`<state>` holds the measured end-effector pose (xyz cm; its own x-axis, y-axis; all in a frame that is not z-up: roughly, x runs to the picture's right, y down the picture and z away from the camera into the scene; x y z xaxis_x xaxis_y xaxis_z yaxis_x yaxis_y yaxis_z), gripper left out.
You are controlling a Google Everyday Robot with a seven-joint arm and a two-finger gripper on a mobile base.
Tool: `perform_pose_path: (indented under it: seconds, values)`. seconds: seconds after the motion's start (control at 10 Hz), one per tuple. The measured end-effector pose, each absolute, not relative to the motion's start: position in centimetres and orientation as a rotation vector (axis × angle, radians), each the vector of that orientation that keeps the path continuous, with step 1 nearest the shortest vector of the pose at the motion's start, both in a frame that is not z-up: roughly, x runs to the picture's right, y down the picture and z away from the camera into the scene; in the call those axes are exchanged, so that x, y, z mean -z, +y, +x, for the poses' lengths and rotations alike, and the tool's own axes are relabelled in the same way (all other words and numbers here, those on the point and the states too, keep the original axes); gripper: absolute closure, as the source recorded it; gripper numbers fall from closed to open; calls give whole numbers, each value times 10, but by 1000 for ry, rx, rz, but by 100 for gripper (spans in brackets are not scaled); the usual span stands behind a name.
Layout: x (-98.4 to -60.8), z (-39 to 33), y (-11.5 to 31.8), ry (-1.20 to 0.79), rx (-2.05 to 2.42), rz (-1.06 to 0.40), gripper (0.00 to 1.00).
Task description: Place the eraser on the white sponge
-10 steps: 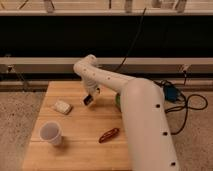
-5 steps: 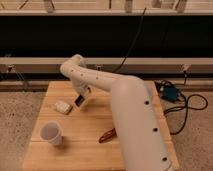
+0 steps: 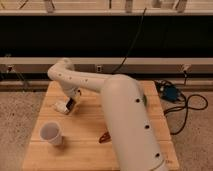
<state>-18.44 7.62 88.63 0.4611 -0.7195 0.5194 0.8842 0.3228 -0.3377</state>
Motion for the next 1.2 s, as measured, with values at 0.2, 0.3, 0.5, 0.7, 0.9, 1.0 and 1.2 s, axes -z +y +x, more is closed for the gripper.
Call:
perform_pose_path:
  seconds: [0.2,0.3,0.5,0.7,0.9,1.0,1.2]
  values:
    - [-882,-198,78,-311,1110,-628,100]
    - [-878,-211,79,-327,1129,-619,100]
    - [-874,-212,75,-317,1145,-607,100]
    - [-872,-215,75,-315,1164,-599,97]
    - [-868,-203,74,-313,1158,-596,78]
    - [-866,-192,74,-310,1156,-595,68]
    - [-864,-191,75,-311,1163,-583,47]
